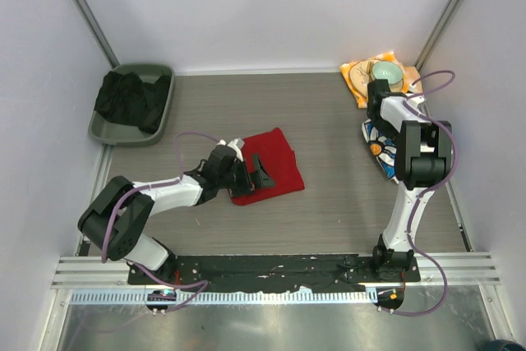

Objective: Fold and stack the t-shirts

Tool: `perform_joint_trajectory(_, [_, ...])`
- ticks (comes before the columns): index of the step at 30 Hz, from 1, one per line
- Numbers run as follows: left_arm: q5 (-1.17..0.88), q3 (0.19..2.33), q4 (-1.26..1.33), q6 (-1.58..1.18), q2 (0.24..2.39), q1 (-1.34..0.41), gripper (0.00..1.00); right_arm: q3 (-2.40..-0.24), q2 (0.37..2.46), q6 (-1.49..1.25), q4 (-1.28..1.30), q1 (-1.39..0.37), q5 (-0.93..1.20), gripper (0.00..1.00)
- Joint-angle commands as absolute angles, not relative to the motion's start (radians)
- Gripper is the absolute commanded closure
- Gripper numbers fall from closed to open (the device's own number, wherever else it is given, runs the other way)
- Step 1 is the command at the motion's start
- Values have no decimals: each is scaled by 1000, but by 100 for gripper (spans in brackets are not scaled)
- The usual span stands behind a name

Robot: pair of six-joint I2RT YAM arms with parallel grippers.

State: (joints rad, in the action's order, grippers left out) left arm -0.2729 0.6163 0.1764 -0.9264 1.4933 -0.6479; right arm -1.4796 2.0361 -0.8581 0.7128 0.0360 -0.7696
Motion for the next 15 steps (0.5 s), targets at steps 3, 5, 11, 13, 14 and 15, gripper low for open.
perform_joint_trajectory(3, [-305,594,173,-905,1542,-657,0,-1471,2114,-677,698,46,-591,0])
perform_joint_trajectory(5, [-307,591,173,-905,1540,-657,0,-1428,2102,-620,660,46,-558,0])
perform_joint_trajectory(11, [-302,591,163,-902,1534,-657,0,-1275,1984,-522,546,29,-417,0])
perform_joint_trajectory(13, [-301,592,161,-902,1534,-657,0,-1223,1932,-506,529,2,-411,0])
perform_joint_trajectory(14, [-301,592,160,-902,1531,-657,0,-1203,1916,-483,519,0,-408,0])
perform_joint_trajectory(15, [-302,594,158,-900,1532,-657,0,-1186,1899,-474,506,-29,-407,0])
